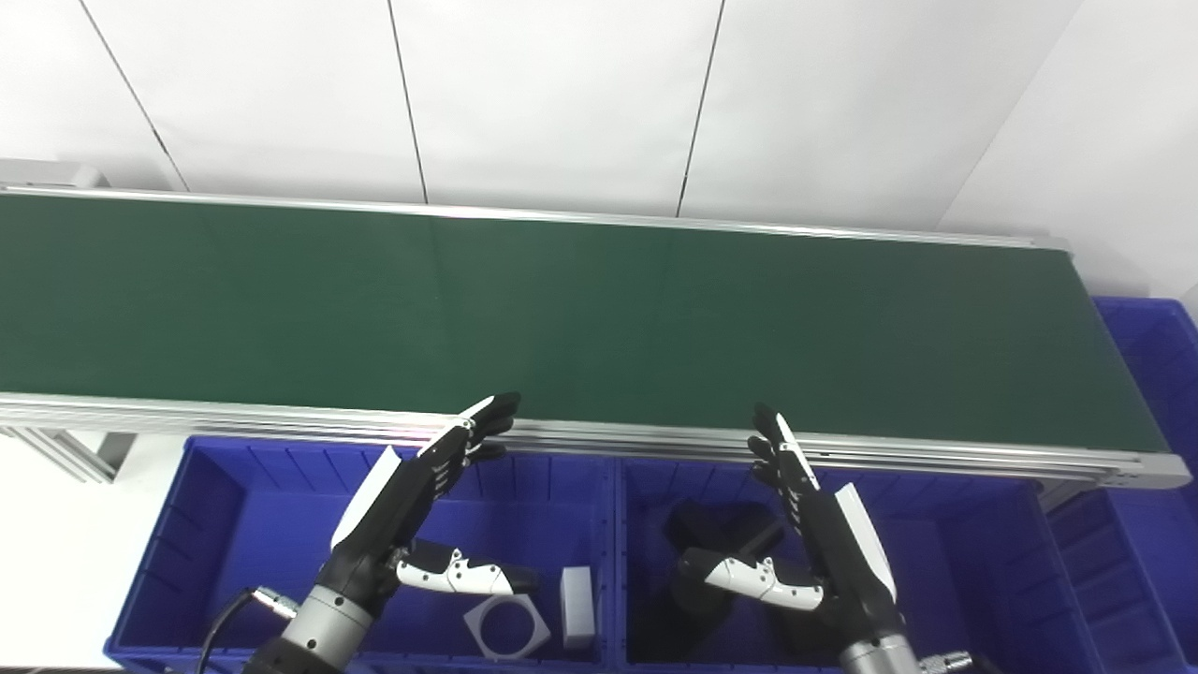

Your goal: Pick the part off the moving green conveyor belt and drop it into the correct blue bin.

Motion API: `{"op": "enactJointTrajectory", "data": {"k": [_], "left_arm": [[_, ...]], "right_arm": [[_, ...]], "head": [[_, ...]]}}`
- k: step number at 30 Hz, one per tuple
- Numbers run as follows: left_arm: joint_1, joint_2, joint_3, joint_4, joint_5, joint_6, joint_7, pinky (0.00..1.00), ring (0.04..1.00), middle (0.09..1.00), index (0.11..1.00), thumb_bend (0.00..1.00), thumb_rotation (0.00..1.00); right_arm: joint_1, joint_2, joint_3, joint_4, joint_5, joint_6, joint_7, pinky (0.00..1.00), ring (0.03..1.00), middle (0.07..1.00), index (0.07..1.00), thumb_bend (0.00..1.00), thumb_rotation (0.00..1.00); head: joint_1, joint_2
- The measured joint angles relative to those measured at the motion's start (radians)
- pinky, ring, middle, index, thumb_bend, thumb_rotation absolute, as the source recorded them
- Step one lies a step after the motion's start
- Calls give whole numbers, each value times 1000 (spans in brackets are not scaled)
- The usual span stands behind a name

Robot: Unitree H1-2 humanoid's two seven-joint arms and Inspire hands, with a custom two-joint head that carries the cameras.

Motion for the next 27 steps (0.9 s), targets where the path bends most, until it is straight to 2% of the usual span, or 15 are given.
{"op": "enactJointTrajectory", "data": {"k": [4, 13, 27], "left_arm": [[1, -2, -4, 21, -1, -6, 0, 858, 918, 930, 901, 809, 243], [-1, -29, -11, 63, 1, -44, 1, 845, 917, 933, 914, 820, 305], [12, -48, 3, 83, 23, -73, 22, 834, 900, 925, 908, 819, 338]], "right_arm": [[4, -5, 0, 11, 32, -1, 4, 964, 960, 965, 1000, 950, 371], [3, -17, 0, 32, 44, -9, 10, 931, 944, 960, 1000, 954, 338], [6, -10, 2, 78, 13, -102, -17, 894, 904, 931, 965, 932, 307]], "head": [[17, -17], [40, -43], [29, -52]]}}
